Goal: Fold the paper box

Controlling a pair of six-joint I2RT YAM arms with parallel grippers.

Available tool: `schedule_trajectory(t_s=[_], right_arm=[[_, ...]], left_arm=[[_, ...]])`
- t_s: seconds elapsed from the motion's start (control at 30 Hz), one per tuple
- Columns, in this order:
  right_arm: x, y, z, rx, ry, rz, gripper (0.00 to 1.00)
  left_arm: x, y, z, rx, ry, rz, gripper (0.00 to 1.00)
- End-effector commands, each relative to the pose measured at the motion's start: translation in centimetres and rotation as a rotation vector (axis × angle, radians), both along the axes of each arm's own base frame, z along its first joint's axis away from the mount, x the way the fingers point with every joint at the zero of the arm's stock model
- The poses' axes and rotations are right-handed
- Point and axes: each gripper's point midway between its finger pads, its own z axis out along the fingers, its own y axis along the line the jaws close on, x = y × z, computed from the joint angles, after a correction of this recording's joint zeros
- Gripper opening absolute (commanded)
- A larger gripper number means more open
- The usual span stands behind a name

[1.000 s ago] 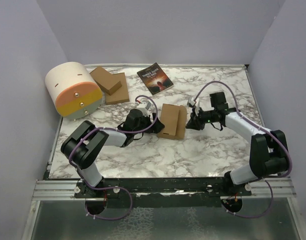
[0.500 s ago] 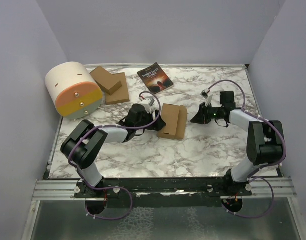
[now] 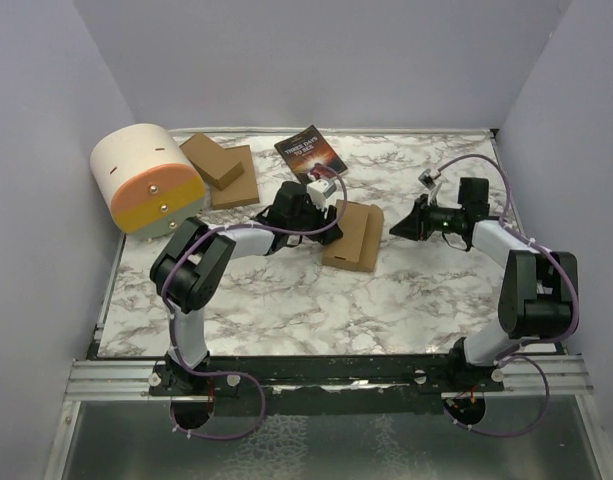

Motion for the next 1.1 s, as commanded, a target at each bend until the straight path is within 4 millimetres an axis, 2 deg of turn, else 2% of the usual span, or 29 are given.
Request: schedule_trajectory(t_s=[0.0, 0.2, 0.4, 0.6, 0.67, 0.7, 0.77, 0.8, 0.9, 1.0, 1.03, 1.07], right_arm=[[0.7, -2.0, 3.6, 0.039, -0.135, -0.013, 0.19], [0.6, -5.7, 3.1, 0.105, -0.084, -0.094, 0.22], [0.1, -6.1, 3.5, 0.077, -0.143, -0.094, 0.28], [0.5, -6.9, 3.6, -0.02, -0.269, -0.119, 0.35], [1.1, -7.7, 3.1, -0.083, -0.31, -0.151, 0.35], [1.5, -8.1, 3.0, -0.116, -0.336, -0.165, 0.33], [2.3, -8.9, 2.5, -0.162, -0.355, -0.198, 0.28], [2.7, -9.1, 2.2, -0.171, -0.35, -0.203, 0.25], [4.2, -9.4, 2.1, -0.211, -0.356, -0.205, 0.16], [6.1, -9.5, 1.7, -0.248, -0.374, -0.196, 0.11], [6.7, -9.2, 1.5, -0.264, -0.378, -0.181, 0.11], [7.3, -8.8, 1.3, -0.278, -0.378, -0.158, 0.1]], left_arm=[[-1.5, -1.7, -0.7, 0.05, -0.09, -0.26, 0.55], [-3.0, -4.2, -0.7, 0.112, -0.213, -0.54, 0.57], [-3.9, -5.2, -0.8, 0.183, -0.305, -0.78, 0.59], [-6.8, -5.6, 0.7, 0.116, -0.405, -1.013, 0.64], [-6.2, -6.0, 2.0, 0.103, -0.43, -0.975, 0.64], [-5.3, -6.3, 2.9, 0.103, -0.45, -0.918, 0.64], [-3.2, -6.5, 5.3, 0.083, -0.484, -0.758, 0.65], [-1.9, -6.5, 7.3, 0.053, -0.533, -0.682, 0.65], [0.3, -4.7, 11.3, -0.025, -0.525, -0.447, 0.64], [0.7, -2.2, 13.9, -0.086, -0.482, -0.266, 0.6], [0.2, -1.1, 14.6, -0.094, -0.478, -0.214, 0.56], [-0.4, -0.1, 14.6, -0.103, -0.458, -0.165, 0.46]])
